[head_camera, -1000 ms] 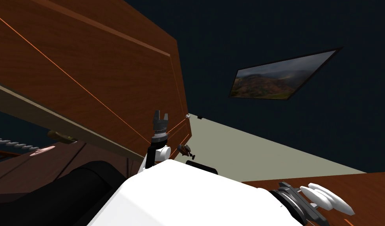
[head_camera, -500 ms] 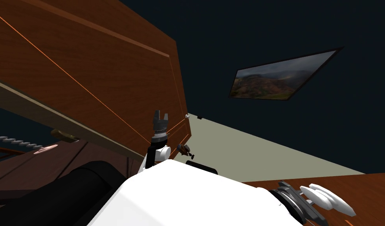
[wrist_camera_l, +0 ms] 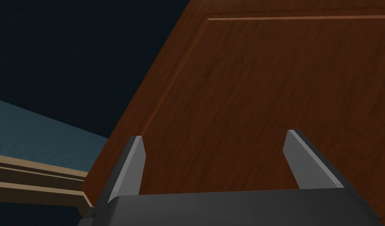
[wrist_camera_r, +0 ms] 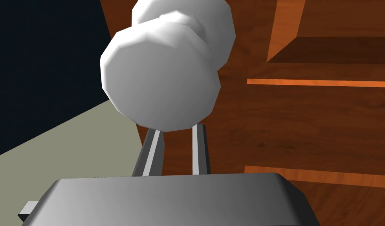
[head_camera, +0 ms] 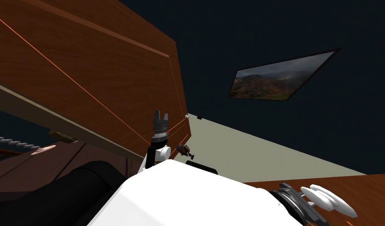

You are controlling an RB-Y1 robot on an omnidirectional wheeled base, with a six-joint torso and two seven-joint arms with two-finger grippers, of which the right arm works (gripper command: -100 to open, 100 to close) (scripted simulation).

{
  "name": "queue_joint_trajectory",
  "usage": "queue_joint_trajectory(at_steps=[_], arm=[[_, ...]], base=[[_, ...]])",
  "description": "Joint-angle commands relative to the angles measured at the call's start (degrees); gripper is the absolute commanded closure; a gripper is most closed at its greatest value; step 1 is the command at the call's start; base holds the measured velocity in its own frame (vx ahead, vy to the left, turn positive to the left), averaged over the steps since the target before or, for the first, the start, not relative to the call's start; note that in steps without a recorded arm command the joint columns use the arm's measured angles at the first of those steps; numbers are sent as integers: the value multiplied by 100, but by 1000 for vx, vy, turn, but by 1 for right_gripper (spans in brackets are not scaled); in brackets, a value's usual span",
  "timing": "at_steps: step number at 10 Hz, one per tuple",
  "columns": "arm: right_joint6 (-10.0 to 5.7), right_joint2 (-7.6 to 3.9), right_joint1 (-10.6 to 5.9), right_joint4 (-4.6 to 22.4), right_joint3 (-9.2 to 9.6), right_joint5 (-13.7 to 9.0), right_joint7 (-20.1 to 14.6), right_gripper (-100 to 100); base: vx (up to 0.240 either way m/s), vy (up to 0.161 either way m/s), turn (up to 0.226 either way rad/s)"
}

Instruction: Push the door open

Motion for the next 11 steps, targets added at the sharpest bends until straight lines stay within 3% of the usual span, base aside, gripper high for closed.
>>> queue_joint_trajectory(at_steps=[1,2,9,10,11], arm=[[101,-165,238,-286,-119,-105,259,100],[101,-165,238,-391,-119,-105,259,100],[116,-170,243,-367,-145,-131,262,100],[139,-17,48,-386,-145,-114,444,-100],[139,-17,48,-386,-145,-114,444,-100]], base=[[0,0,0],[-16,-3,-5],[6,-15,-1],[-33,61,-111],[9,139,-86]])
